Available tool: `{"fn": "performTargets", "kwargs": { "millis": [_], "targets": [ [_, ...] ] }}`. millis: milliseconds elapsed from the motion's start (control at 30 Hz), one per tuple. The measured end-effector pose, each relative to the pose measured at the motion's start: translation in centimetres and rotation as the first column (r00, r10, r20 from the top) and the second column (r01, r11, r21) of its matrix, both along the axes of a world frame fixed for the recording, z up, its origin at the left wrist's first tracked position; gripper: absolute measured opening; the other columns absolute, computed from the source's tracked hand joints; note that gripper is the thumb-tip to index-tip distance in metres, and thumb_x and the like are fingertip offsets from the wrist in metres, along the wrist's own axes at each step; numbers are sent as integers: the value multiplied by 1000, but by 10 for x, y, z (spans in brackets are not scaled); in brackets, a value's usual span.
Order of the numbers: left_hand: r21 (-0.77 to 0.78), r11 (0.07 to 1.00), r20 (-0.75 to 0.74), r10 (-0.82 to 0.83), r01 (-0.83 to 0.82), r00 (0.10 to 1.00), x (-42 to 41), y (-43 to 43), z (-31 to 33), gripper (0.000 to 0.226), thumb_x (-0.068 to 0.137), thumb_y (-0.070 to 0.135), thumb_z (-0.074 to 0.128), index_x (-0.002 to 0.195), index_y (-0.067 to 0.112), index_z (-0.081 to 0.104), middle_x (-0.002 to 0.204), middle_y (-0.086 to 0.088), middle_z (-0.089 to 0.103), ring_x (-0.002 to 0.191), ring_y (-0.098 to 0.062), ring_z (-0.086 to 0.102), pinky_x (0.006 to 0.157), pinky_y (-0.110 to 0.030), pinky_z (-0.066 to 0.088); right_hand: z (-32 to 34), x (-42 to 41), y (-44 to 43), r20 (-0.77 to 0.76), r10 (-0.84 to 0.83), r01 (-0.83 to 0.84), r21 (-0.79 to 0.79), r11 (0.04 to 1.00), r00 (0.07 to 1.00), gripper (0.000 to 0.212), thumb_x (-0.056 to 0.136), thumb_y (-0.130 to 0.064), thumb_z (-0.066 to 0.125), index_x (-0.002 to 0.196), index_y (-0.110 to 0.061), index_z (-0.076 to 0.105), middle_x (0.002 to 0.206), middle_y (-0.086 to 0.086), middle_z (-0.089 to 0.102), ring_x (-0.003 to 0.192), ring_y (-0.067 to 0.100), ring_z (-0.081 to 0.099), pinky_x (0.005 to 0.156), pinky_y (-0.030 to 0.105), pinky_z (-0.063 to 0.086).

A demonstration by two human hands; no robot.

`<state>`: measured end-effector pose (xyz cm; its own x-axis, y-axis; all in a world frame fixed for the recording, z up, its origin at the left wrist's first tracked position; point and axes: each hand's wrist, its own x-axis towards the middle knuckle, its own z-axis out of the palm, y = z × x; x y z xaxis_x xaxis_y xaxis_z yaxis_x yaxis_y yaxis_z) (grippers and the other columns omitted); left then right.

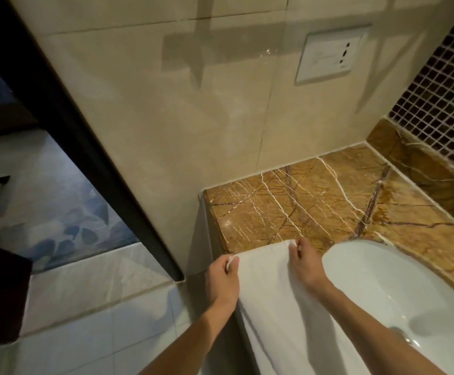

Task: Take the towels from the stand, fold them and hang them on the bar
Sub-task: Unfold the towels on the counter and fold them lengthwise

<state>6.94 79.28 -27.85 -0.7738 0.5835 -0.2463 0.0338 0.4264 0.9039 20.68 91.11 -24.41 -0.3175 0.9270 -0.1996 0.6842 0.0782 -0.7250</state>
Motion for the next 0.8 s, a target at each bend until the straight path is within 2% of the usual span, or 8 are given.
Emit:
{"fn": "performTargets", "kwargs": {
  "millis": [67, 133, 233, 467, 533, 633, 733, 800],
  "targets": [
    [4, 999, -12, 38, -38, 999, 0, 3, -2, 25, 89, 15, 63, 65, 15, 55, 68, -4, 55, 68, -17, 54, 50, -27, 40, -2, -1, 2, 40, 8, -8, 5, 1000, 999, 21, 101, -22, 39, 85, -10, 45, 70, 0, 48, 72, 24, 46, 63, 34, 30],
    [-8, 998, -37, 58, -58, 998, -2, 4, -4, 24, 89, 17, 63, 67, 15, 56, 72, -4, 57, 85, -12, 50, 54, -24, 44, -3, -3, 3, 72, 17, -19, 20, 1000, 997, 19, 101, -23, 39, 85, -13, 42, 70, -3, 46, 73, 25, 47, 64, 33, 29],
    [-12, 998, -65, 57, -58, 996, -1, 6, -3, 29, 89, 17, 63, 63, 22, 53, 70, -1, 57, 85, -11, 49, 47, -6, 39, -4, -3, 4, 87, 15, -19, 38, 999, 996, 18, 101, -22, 41, 84, -16, 41, 70, -4, 47, 73, 25, 47, 63, 33, 28],
    [-43, 997, -81, 57, -61, 995, 3, 6, -1, 18, 91, 22, 60, 74, 29, 59, 60, 8, 53, 71, -21, 60, 52, -9, 35, -2, -1, 0, 32, -1, -1, 47, 999, 999, 16, 100, -23, 43, 85, -16, 46, 65, -6, 50, 70, 24, 48, 61, 32, 28],
    [-65, 997, -67, 34, -38, 997, 5, 3, 3, 8, 93, 25, 58, 98, 24, 65, 83, 6, 65, 85, -18, 64, 63, -11, 43, 0, 1, -6, 80, 23, -31, 101, 994, 997, 11, 98, -23, 46, 93, -14, 50, 75, -2, 54, 72, 23, 48, 61, 32, 30],
    [-179, 984, -194, -38, 3, 980, 10, -4, 12, 40, 96, 33, 50, 134, 21, 50, 126, 1, 55, 114, -14, 52, 88, -23, 41, 6, 6, -18, 218, 124, -188, 309, 932, 968, 18, 94, -22, 51, 108, -12, 53, 99, 3, 53, 88, 23, 50, 69, 33, 39],
    [-350, 920, -567, -359, 179, 741, 21, -17, 20, 50, 99, 33, 38, 146, 16, 35, 149, -2, 38, 136, -20, 33, 109, -35, 26, 9, 14, -28, 383, 250, -415, 447, 793, 890, 36, 88, -22, 56, 121, -8, 55, 120, 15, 56, 108, 33, 55, 86, 42, 46],
    [-475, 812, -610, -582, 340, 537, 30, -25, 21, 55, 98, 36, 29, 146, 12, 34, 154, -5, 30, 143, -24, 25, 118, -47, 11, 7, 17, -33, 498, 351, -555, 355, 752, 793, 47, 94, -29, 45, 135, -8, 49, 144, 18, 44, 135, 35, 39, 108, 49, 33]
  ]
}}
